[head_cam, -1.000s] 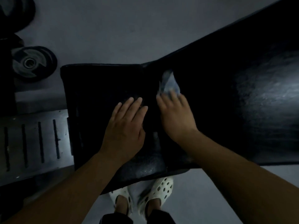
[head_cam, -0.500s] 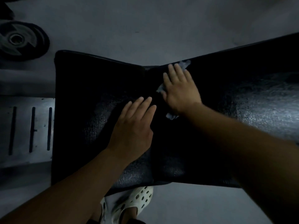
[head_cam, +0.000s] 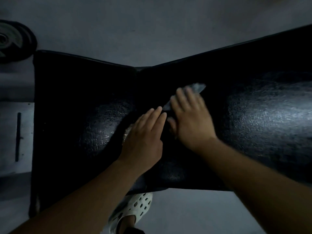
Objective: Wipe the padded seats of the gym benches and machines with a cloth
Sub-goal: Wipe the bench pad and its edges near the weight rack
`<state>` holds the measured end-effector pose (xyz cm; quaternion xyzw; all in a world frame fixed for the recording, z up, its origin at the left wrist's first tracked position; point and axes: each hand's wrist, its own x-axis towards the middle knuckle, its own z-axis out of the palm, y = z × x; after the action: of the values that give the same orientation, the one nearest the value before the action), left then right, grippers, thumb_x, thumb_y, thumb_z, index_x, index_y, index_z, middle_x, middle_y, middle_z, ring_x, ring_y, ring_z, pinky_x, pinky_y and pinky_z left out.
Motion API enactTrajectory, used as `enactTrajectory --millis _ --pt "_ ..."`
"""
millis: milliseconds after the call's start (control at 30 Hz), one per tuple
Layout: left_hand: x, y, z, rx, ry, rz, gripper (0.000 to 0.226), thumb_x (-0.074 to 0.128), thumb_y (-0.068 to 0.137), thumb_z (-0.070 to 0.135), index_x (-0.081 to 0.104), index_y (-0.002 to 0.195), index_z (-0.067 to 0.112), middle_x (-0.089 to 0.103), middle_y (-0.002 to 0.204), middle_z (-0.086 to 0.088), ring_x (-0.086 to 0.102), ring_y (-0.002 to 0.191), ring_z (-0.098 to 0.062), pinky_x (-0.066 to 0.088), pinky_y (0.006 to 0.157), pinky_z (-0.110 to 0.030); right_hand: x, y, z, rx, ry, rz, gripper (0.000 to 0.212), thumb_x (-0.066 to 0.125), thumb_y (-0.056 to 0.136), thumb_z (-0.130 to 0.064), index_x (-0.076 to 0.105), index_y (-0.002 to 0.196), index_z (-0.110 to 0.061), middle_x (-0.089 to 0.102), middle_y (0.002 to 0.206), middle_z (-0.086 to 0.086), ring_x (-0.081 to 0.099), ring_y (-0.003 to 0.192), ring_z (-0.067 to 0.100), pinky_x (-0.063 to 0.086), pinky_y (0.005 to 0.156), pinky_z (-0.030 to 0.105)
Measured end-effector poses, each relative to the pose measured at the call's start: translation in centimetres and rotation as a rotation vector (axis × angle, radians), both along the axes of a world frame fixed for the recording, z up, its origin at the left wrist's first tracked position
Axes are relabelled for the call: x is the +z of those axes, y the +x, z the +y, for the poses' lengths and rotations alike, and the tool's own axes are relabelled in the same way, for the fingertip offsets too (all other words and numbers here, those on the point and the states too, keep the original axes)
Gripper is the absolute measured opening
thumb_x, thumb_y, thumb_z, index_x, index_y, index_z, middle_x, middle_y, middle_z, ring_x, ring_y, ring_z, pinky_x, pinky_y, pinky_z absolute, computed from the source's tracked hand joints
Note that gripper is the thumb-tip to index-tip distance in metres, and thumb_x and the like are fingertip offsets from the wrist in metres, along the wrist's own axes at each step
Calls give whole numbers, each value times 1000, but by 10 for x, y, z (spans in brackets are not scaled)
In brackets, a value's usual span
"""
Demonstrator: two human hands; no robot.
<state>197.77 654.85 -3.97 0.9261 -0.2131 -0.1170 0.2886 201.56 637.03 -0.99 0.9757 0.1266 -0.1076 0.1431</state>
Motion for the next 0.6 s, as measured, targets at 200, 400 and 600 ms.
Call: enactTrajectory --millis 200,400,600 --pt "-5 4 -19 41 -19 4 63 38 94 22 29 155 12 25 163 -6 21 150 -23 16 117 -33 10 -105 -29 394 -3 263 57 41 100 -45 41 152 -20 33 160 7 24 150 30 15 120 48" --pt "-4 -4 -34 46 -24 18 62 28 97 35 28 155 14 23 163 -6 20 150 -22 21 119 -38 19 4 -34 -6 -34 -66 58 34 100 -47 43 151 -21 31 161 11 19 151 34 15 121 51" --pt "1 -13 -47 27 -62 31 62 25 99 37 23 157 15 15 166 -5 12 153 -22 21 121 -41 35 -122 -53 304 2 219 55 40 100 -44 41 152 -26 29 163 4 16 153 30 17 121 50"
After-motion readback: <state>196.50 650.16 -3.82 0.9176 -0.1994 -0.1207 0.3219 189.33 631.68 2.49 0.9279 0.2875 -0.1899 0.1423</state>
